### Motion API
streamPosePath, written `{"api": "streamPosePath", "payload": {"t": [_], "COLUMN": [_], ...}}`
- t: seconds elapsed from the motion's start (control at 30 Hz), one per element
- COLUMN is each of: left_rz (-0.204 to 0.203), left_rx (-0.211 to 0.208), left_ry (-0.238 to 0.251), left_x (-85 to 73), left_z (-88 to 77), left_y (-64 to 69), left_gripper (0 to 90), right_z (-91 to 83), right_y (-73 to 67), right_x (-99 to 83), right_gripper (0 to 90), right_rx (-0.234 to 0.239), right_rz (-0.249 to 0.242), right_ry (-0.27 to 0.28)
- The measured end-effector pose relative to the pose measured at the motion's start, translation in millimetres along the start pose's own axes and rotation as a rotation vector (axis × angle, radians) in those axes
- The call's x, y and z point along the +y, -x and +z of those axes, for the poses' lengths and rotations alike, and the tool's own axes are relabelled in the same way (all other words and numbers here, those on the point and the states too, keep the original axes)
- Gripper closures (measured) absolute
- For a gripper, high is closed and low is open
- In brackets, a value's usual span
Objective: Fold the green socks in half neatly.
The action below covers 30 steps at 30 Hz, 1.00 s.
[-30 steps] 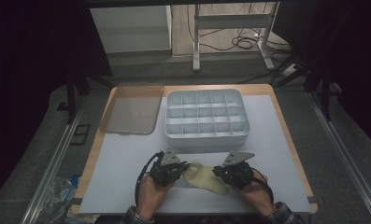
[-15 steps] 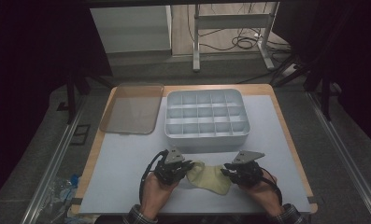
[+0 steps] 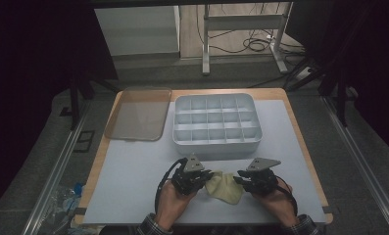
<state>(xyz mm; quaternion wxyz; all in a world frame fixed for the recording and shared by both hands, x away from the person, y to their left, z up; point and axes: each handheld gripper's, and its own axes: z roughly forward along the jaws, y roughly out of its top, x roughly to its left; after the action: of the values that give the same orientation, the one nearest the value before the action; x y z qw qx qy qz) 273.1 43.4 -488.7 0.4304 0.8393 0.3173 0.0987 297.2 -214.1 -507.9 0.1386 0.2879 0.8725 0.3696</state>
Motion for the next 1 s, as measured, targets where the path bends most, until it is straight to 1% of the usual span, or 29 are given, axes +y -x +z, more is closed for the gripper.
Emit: {"api": "streamPosePath", "payload": {"t": [0.13,0.23,0.27,0.3,0.43,0.63,0.67,0.93,0.97,1.0], "left_rz": [0.009,0.017,0.020,0.020,0.029,0.027,0.035,0.036,0.027,0.032], "left_rx": [-0.011,-0.011,-0.013,-0.013,0.004,0.003,-0.001,-0.025,-0.038,-0.043], "left_ry": [-0.004,-0.011,-0.015,-0.015,-0.037,-0.048,-0.057,-0.061,-0.052,-0.056], "left_x": [3.4,5.8,7.6,7.6,11.1,12.2,12.8,13.5,13.8,14.3], "left_z": [6.5,10.4,13.8,13.8,24.3,33.3,35.7,41.5,42.1,42.0], "left_y": [4.6,7.4,9.2,9.2,12.7,16.1,17.2,21.2,22.5,22.8], "left_gripper": [85.9,85.9,85.9,85.9,85.9,85.8,85.7,83.2,80.5,79.8], "right_z": [-4.4,-6.4,-8.5,-9.5,-13.1,-17.1,-17.6,-19.8,-19.9,-20.0], "right_y": [3.1,5.4,7.6,8.4,11.5,15.6,16.3,18.5,18.5,18.5], "right_x": [0.2,-0.3,-1.2,-1.6,-3.8,-6.9,-7.4,-9.2,-9.3,-9.2], "right_gripper": [67.9,67.3,66.9,66.7,66.1,65.3,65.2,64.7,64.5,64.4], "right_rx": [-0.013,-0.022,-0.030,-0.033,-0.042,-0.056,-0.059,-0.066,-0.067,-0.066], "right_rz": [0.007,0.011,0.018,0.023,0.030,0.046,0.047,0.057,0.057,0.057], "right_ry": [0.009,0.012,0.016,0.018,0.022,0.027,0.029,0.033,0.033,0.033]}}
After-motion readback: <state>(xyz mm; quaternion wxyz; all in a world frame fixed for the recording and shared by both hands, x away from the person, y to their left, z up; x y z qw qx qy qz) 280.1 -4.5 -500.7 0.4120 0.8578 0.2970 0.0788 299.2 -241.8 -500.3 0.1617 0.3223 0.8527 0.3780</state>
